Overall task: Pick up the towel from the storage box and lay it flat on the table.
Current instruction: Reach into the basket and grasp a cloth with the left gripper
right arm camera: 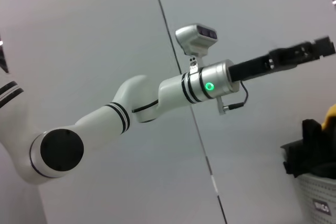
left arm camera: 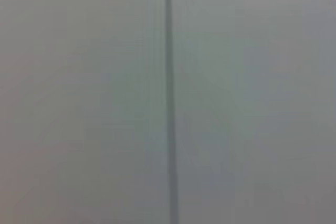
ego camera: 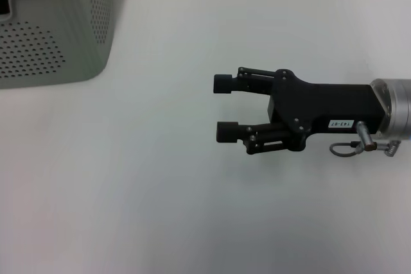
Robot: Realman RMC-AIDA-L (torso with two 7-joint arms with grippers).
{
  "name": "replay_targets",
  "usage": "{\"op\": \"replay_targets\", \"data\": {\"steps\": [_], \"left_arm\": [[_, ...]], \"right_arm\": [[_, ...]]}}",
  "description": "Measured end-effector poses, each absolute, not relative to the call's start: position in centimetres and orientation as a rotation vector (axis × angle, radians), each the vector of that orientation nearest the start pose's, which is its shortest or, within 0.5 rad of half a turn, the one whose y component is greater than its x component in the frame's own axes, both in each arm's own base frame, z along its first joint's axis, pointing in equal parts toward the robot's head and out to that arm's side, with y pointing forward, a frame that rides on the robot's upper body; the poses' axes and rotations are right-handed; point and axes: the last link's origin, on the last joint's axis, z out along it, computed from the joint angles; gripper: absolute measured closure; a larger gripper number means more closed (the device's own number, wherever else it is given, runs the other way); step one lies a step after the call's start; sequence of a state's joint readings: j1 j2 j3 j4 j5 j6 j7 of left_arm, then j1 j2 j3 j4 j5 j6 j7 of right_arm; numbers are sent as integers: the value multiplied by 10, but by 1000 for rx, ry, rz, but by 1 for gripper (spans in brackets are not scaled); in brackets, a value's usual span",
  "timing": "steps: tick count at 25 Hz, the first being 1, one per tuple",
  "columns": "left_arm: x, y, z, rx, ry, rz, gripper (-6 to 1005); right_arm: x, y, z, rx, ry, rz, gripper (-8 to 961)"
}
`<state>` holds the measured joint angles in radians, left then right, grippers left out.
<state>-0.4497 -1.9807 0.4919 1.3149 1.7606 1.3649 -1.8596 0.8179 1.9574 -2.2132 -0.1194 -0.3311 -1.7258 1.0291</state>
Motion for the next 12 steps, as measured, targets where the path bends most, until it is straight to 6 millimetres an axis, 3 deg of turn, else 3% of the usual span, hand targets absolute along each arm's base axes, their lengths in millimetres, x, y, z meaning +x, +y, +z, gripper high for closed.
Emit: {"op": "replay_targets", "data": {"steps": [6, 12], "left_arm": [[-244, 399, 213, -1953, -602, -555, 182], [-255, 410, 202, -1945, -656, -470, 191]], "right_arm": [[172, 316, -40, -2898, 338, 1388, 104], [172, 318, -39, -2884, 337, 1395, 105]]}}
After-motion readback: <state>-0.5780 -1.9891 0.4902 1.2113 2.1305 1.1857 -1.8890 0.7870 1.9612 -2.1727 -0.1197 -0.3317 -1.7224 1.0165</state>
